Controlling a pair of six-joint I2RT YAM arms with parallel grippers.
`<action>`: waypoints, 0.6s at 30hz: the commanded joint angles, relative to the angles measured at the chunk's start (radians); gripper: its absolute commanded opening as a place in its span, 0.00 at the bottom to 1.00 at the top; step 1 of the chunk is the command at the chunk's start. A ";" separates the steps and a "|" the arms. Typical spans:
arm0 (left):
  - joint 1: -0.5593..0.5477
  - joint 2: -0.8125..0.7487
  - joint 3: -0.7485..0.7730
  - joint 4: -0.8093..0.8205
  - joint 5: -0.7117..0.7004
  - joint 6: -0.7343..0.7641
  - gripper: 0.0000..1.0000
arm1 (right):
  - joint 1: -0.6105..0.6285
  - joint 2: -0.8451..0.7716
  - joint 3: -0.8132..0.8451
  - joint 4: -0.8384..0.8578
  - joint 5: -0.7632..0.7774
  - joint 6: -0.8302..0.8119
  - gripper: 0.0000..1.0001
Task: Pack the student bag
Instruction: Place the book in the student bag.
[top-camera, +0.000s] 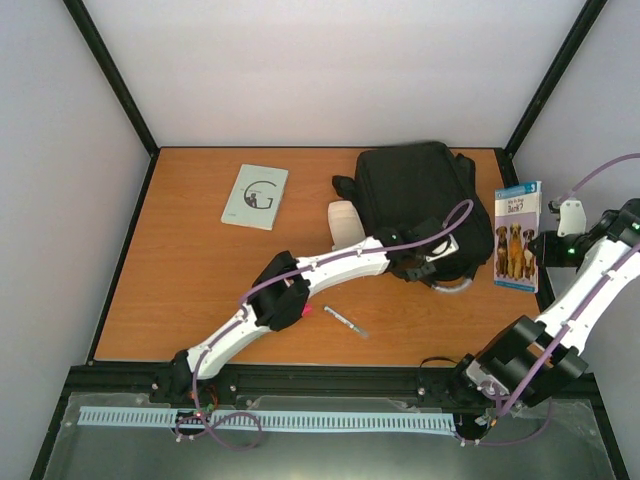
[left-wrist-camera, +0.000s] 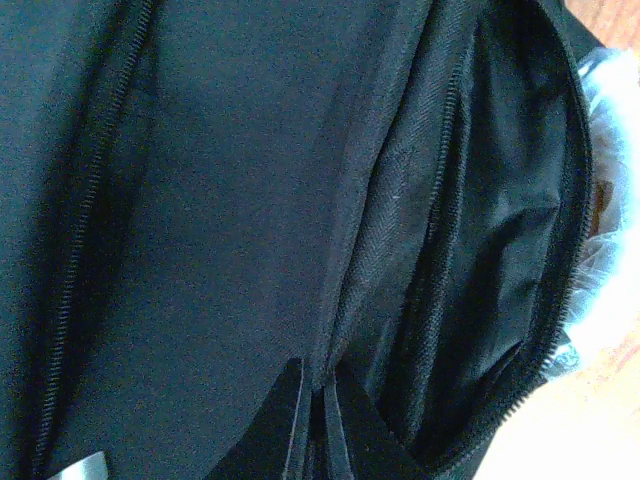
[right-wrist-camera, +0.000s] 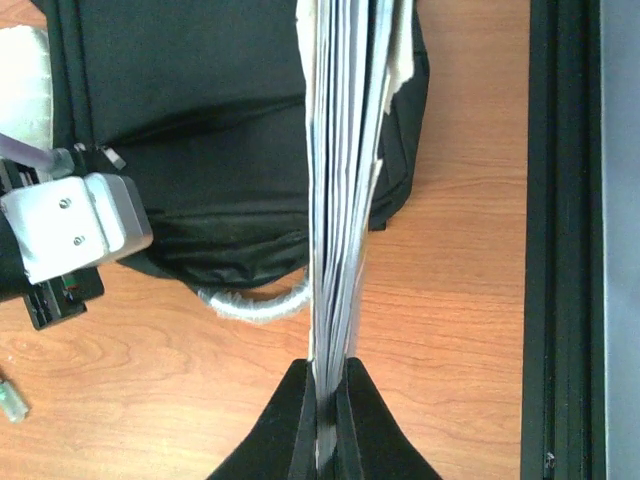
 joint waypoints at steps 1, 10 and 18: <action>-0.002 -0.130 -0.010 0.073 -0.112 0.052 0.01 | -0.006 0.036 0.083 -0.081 -0.014 -0.034 0.03; 0.043 -0.190 0.047 0.080 -0.131 0.045 0.01 | -0.006 0.046 0.178 -0.111 -0.021 -0.026 0.03; 0.106 -0.211 0.070 0.099 -0.101 -0.052 0.01 | -0.006 0.082 0.146 -0.131 -0.045 -0.003 0.03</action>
